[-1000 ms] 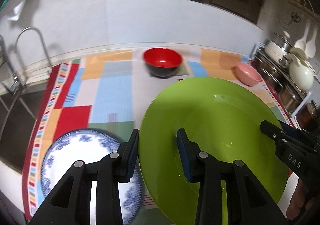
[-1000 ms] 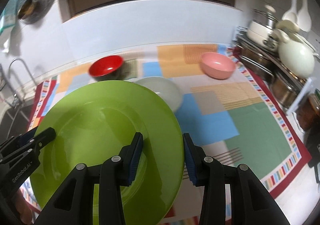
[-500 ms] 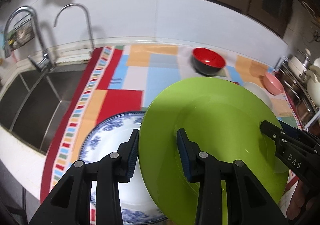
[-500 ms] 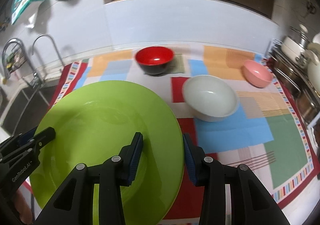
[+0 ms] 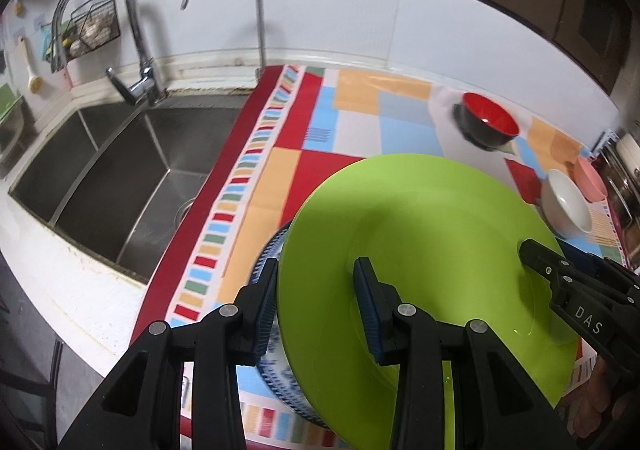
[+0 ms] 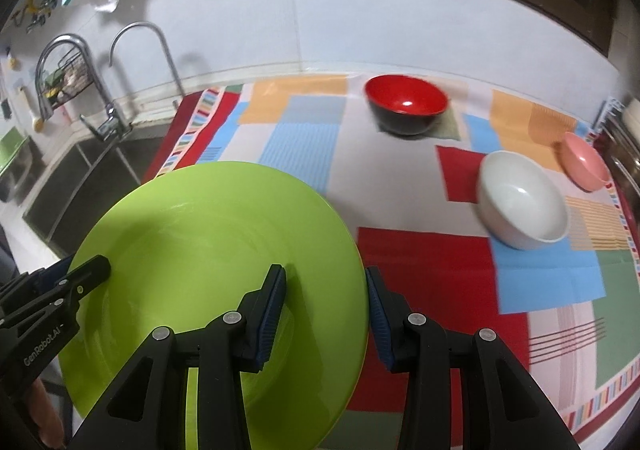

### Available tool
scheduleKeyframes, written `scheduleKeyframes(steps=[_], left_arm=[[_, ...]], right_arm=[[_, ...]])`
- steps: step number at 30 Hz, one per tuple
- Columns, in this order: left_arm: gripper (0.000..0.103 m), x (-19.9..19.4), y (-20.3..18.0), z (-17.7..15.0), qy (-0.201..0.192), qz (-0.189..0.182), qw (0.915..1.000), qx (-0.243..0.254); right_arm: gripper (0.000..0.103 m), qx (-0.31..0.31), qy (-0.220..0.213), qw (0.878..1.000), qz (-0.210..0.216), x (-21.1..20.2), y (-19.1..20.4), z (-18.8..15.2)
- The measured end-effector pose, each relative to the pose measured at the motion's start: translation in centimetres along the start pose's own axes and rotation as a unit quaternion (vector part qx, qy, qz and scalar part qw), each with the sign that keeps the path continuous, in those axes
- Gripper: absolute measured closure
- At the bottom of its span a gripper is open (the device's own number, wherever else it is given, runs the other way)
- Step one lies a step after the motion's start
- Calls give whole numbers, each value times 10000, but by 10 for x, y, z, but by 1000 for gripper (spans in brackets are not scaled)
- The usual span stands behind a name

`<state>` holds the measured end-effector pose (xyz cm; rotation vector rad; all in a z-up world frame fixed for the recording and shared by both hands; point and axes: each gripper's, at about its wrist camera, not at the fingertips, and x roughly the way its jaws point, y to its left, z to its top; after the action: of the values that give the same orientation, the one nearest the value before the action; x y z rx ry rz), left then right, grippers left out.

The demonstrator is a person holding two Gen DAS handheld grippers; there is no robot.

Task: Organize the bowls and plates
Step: 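Carry the lime-green plate with both grippers over the blue-and-white plates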

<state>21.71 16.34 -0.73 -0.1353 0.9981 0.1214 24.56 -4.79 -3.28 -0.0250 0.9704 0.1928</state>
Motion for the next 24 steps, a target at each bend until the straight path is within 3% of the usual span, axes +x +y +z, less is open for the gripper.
scheduleKeyframes(steps=[24], left_arm=[[65,52,35,-8,609,73,9981,-16]], right_arm=[[62,-132,675,9976,43,61,39,-3]])
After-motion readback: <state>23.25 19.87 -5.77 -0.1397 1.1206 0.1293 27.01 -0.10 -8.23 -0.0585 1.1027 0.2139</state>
